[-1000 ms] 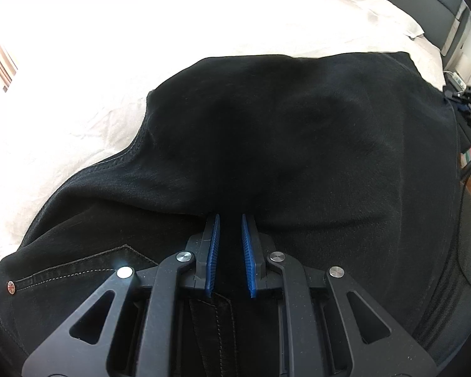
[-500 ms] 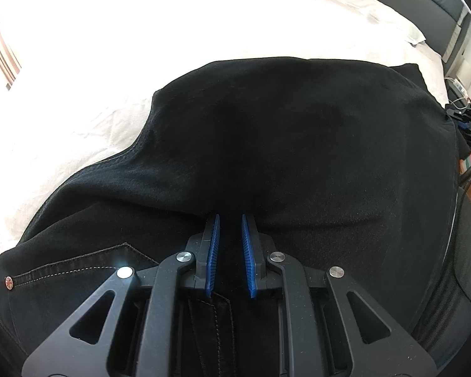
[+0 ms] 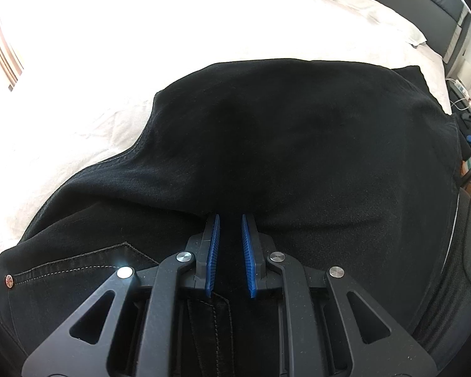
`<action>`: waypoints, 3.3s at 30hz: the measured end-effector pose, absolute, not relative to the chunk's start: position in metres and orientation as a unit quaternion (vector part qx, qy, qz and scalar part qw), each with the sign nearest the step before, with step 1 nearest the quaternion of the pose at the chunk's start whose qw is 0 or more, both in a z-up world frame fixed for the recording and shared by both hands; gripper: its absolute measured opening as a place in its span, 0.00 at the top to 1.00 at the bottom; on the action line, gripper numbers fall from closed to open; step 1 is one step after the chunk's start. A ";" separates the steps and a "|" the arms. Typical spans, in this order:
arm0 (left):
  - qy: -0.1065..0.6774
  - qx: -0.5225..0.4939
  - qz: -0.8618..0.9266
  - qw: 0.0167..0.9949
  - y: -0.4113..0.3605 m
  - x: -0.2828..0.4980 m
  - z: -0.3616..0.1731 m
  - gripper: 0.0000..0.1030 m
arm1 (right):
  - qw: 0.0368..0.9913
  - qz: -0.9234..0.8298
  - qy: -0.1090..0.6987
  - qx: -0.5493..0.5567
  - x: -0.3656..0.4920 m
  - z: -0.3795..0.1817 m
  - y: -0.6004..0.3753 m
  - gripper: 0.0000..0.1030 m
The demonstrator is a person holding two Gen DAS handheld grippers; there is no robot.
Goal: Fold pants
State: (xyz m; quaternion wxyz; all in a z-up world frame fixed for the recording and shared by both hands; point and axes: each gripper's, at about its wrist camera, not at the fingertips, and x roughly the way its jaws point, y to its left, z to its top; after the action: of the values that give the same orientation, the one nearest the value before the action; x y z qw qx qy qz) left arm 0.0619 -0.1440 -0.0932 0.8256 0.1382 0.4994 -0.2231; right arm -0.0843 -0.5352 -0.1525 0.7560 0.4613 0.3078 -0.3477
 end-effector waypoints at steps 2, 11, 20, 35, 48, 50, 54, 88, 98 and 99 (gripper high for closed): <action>0.498 0.140 -0.222 0.827 -0.145 0.060 -0.092 0.86 | 0.771 -0.327 0.300 0.456 -0.083 -0.140 -0.535 0.44; 0.496 0.140 -0.220 0.828 -0.149 0.055 -0.089 0.86 | 0.814 -0.186 0.383 0.395 -0.003 -0.138 -0.494 0.44; 0.494 0.138 -0.222 0.829 -0.146 0.054 -0.089 0.86 | 0.797 -0.208 0.356 0.441 -0.036 -0.154 -0.510 0.56; 0.481 0.093 -0.253 0.834 -0.135 0.075 -0.043 0.85 | 0.838 -0.111 0.367 0.389 0.040 -0.132 -0.470 0.31; 0.531 0.077 -0.286 0.794 -0.150 0.188 -0.073 0.85 | 0.825 -0.105 0.429 0.352 0.071 -0.167 -0.451 0.30; 0.529 0.081 -0.265 0.802 -0.149 0.205 -0.072 0.85 | 0.826 -0.105 0.434 0.344 0.069 -0.168 -0.453 0.30; 0.495 0.074 -0.240 0.832 -0.135 0.210 -0.042 0.85 | 0.827 -0.109 0.449 0.320 0.076 -0.162 -0.448 0.29; 0.515 0.044 -0.273 0.811 -0.113 0.231 -0.062 0.85 | 0.840 0.013 0.454 0.296 0.110 -0.137 -0.395 0.29; 0.508 0.027 -0.274 0.816 -0.054 0.157 -0.072 0.80 | 0.816 0.125 0.497 0.267 0.161 -0.164 -0.346 0.20; 0.511 0.022 -0.267 0.817 -0.055 0.156 -0.075 0.80 | 0.819 0.127 0.487 0.277 0.162 -0.166 -0.352 0.22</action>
State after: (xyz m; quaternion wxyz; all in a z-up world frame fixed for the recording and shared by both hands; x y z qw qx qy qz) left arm 0.1559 -0.0550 -0.0751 0.8169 0.0217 0.5109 -0.2668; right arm 0.1615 -0.3518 -0.1655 0.8187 0.2766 0.4869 0.1272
